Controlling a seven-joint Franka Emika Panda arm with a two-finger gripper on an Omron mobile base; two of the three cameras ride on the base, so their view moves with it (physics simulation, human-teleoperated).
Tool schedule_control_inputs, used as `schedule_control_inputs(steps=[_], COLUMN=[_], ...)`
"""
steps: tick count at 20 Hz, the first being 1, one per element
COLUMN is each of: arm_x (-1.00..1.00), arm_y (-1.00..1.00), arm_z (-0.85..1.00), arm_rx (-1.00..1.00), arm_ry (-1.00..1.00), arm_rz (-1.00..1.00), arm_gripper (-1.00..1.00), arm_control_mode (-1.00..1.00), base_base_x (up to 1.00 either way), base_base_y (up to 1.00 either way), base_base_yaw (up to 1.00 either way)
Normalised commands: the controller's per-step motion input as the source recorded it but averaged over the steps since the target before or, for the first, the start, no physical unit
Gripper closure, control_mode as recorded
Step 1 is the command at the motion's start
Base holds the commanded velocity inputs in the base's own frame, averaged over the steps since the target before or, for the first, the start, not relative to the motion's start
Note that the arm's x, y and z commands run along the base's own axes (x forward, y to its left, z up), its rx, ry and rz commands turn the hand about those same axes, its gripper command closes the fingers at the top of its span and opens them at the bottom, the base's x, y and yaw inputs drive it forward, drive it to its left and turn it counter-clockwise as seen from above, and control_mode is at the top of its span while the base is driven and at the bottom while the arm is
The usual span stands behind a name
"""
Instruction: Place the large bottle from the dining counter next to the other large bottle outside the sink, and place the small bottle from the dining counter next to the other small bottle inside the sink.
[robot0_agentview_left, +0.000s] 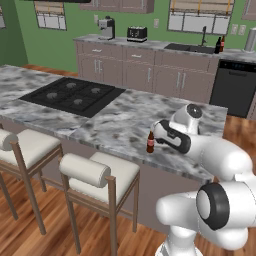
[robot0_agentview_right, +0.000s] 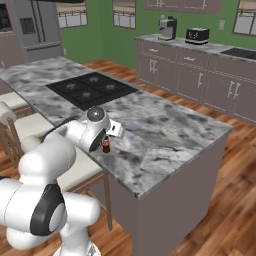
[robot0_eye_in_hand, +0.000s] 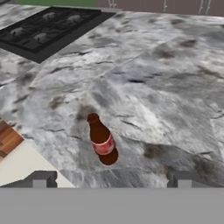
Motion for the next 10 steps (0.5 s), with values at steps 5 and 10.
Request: schedule_control_inputs(steps=[5,10], arm_x=[0.00,0.00], arm_y=[0.11,0.11], arm_z=[-0.22,-0.17], arm_rx=[0.00,-0.06], arm_ry=[0.00,0.00], arm_rz=[0.00,0.00], arm_gripper=[-1.00,-1.00], arm_control_mode=[-1.00,-1.00], base_base_x=[0.00,0.00], base_base_y=[0.00,0.00], base_base_yaw=[0.00,0.00])
